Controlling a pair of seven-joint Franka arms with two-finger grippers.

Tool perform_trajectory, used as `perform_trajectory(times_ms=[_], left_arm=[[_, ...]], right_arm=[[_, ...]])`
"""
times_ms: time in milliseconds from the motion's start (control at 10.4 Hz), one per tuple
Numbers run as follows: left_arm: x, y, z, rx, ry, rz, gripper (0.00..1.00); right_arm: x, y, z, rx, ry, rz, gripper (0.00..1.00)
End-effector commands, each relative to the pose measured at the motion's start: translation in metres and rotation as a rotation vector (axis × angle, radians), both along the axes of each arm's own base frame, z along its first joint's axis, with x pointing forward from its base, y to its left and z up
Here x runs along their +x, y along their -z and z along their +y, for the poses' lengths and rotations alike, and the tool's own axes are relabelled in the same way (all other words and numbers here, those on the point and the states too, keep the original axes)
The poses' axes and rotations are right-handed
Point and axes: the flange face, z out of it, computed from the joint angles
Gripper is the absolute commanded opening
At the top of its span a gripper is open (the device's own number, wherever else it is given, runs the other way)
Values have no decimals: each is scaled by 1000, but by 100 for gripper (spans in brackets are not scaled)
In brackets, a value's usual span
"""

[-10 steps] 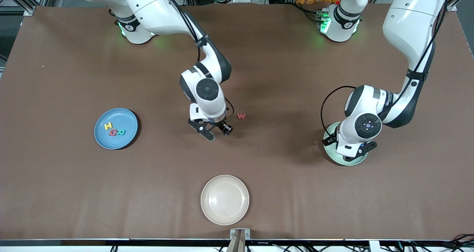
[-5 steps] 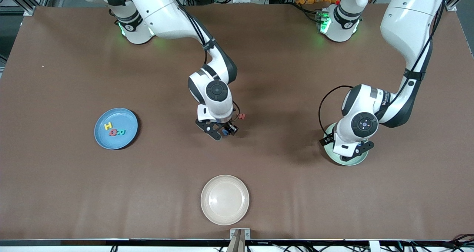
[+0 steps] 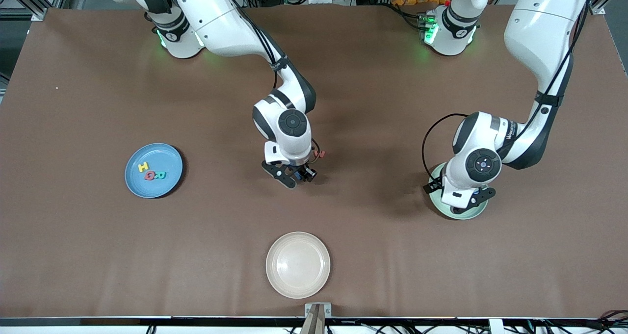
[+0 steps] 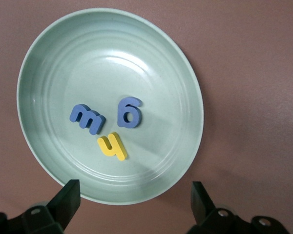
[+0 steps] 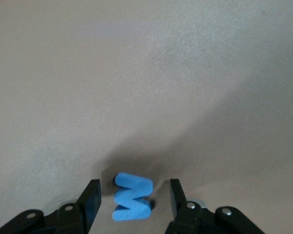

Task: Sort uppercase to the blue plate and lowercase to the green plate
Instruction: 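Open the left gripper over the green plate while the right gripper grasps W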

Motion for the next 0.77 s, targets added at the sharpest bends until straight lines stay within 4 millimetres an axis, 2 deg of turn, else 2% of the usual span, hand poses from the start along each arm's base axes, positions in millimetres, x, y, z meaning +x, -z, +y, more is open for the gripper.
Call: perform_trajectory(times_ms=[0,385,673], left_arm=[[0,-4,-4,16,23,-13,100],[0,-4,-4,16,23,-13,100],[0,-4,-4,17,21,-13,100]], right_arm=[[1,4,7,-24,7,-18,61],[2,6,6,-28,3,-20,42],[1,7,7,-44,-19,-34,33]])
